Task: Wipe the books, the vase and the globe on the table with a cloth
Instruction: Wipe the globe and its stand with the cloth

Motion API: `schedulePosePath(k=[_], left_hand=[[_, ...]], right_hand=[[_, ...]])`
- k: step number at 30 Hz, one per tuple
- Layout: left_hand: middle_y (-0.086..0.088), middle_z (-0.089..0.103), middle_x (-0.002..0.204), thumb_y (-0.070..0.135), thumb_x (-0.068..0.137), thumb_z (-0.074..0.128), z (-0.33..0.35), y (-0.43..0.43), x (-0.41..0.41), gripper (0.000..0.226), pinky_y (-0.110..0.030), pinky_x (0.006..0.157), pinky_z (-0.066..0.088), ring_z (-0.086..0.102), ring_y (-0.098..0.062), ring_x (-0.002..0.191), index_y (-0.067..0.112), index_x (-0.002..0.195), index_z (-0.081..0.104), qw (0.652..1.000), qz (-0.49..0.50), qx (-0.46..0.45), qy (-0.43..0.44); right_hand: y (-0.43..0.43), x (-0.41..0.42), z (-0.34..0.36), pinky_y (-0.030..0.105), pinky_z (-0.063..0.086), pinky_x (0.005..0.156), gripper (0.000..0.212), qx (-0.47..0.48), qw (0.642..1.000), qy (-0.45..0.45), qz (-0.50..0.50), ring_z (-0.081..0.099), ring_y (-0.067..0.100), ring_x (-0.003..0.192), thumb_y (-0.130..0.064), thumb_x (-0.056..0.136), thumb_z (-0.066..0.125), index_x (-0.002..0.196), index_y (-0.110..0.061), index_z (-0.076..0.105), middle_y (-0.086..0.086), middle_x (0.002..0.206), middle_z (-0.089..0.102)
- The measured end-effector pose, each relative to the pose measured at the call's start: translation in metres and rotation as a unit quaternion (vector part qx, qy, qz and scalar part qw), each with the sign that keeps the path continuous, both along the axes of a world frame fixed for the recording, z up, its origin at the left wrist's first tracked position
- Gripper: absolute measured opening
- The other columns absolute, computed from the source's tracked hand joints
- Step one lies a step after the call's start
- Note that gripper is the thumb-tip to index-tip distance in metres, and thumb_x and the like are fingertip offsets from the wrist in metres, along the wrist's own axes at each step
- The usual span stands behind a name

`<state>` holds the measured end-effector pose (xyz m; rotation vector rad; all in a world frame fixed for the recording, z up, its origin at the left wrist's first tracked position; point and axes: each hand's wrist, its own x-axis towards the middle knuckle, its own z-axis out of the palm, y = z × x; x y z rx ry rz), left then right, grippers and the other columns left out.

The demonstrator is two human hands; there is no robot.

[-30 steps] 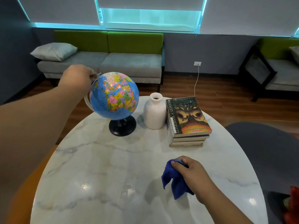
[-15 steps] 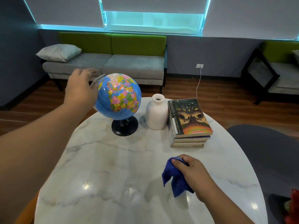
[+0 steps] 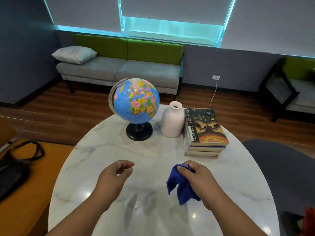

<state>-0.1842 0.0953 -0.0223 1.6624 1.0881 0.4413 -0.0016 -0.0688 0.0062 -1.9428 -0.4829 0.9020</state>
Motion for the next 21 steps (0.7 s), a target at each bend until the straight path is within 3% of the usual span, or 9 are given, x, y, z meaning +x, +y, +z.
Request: schedulePosePath(k=[3,8,11,15,18,21], left_hand=[[0.004,0.067,0.102,0.019,0.093,0.062,0.005,0.003,-0.011,0.013,-0.035,0.088,0.053,0.061,-0.017,0.099,0.030,0.097,0.068,0.998,0.010,-0.060,-0.008],[0.009,0.068,0.101,0.023,0.094,0.060,0.019,-0.011,-0.015,0.012,-0.020,0.075,0.052,0.063,-0.010,0.099,0.032,0.100,0.067,0.995,-0.064,-0.077,0.000],[0.010,0.069,0.101,0.028,0.092,0.063,0.031,-0.025,-0.011,0.012,-0.019,0.075,0.054,0.065,-0.006,0.095,0.033,0.102,0.066,0.986,-0.138,-0.089,-0.002],[0.019,0.063,0.113,0.039,0.081,0.074,0.041,-0.041,-0.006,0.039,-0.021,0.079,0.053,0.065,0.001,0.095,0.039,0.115,0.055,0.968,-0.217,-0.124,-0.030],[0.017,0.061,0.115,0.040,0.066,0.079,0.040,-0.050,-0.004,0.059,-0.023,0.078,0.052,0.068,-0.006,0.093,0.036,0.119,0.052,0.965,-0.212,-0.151,-0.043],[0.005,0.069,0.104,0.038,0.062,0.077,0.039,-0.055,-0.006,0.049,-0.027,0.078,0.056,0.069,-0.014,0.090,0.028,0.107,0.063,0.974,-0.173,-0.138,-0.041]], right_hand=[[0.000,-0.009,0.003,0.024,0.046,0.058,0.009,0.006,1.000,0.001,0.011,0.060,0.016,0.071,-0.027,0.092,0.061,0.087,-0.023,0.067,0.000,0.079,0.069],[0.003,-0.022,0.012,0.024,0.047,0.062,0.010,0.017,0.999,-0.019,0.036,0.062,0.016,0.076,-0.027,0.092,0.060,0.085,-0.024,0.067,-0.001,0.083,0.068],[0.008,-0.030,0.020,0.024,0.048,0.071,0.010,0.035,0.996,-0.059,0.053,0.064,0.013,0.085,-0.026,0.092,0.060,0.085,-0.024,0.068,-0.003,0.094,0.066],[0.012,-0.043,0.030,0.022,0.049,0.079,0.013,0.057,0.992,-0.089,0.073,0.062,0.006,0.094,-0.028,0.094,0.058,0.096,-0.029,0.071,-0.010,0.105,0.062],[0.006,-0.055,0.035,0.024,0.052,0.086,0.018,0.074,0.990,-0.072,0.095,0.060,0.005,0.100,-0.025,0.095,0.056,0.104,-0.033,0.070,-0.015,0.109,0.059],[-0.005,-0.062,0.035,0.025,0.053,0.089,0.022,0.082,0.991,-0.067,0.087,0.060,0.004,0.102,-0.019,0.095,0.056,0.106,-0.033,0.070,-0.017,0.110,0.062]])
